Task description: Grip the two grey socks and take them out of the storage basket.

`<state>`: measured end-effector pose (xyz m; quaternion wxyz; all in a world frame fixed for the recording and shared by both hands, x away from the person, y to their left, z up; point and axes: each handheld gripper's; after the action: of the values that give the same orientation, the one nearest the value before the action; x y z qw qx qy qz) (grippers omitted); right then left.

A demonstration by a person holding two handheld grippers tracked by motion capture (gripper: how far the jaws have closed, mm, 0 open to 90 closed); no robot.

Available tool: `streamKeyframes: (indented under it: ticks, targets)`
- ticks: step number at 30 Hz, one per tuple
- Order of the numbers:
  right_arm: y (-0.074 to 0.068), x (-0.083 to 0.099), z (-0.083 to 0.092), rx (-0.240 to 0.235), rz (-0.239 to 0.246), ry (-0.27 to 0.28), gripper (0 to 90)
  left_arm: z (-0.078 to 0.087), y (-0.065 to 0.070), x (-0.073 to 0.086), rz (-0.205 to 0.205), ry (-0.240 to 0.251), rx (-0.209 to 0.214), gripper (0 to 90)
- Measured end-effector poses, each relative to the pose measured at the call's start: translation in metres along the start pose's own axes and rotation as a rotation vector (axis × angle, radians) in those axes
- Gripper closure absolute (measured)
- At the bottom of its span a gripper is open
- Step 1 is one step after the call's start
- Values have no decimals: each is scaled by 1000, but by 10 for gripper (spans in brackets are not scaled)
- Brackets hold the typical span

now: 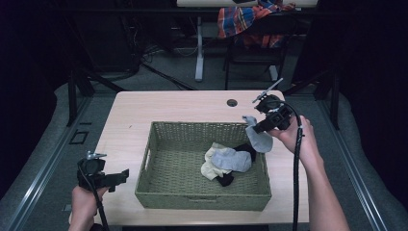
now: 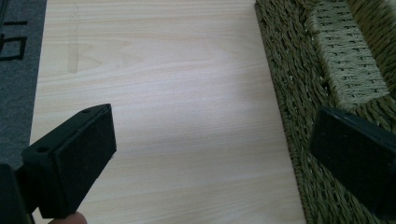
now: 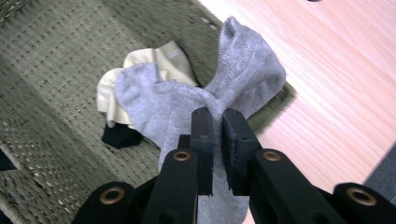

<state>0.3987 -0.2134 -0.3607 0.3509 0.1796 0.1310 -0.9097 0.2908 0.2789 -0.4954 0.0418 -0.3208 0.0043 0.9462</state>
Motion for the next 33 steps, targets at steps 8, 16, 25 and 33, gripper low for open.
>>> streamKeyframes:
  ticks: [8,16,25,33]
  targets:
    - [22,17,18,45,-67,25,839,1,0,0,2,5,0,9]
    - [48,34,18,83,-154,23,838,0,1,-1,6,7,3,9]
    - [79,49,-7,91,-234,-24,837,1,0,-1,6,9,4,9]
    - [98,62,-43,81,-285,-69,836,1,-1,-1,7,10,5,9]
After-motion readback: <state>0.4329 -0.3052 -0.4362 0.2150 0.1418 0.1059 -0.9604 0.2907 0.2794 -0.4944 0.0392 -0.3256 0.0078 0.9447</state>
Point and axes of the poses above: each handheld gripper's, and its own axes: z roughly backward along the jaws, x roughly out of its underside, y roughly to its right, and after that the axes turned 8 degrees about -x, right-handed
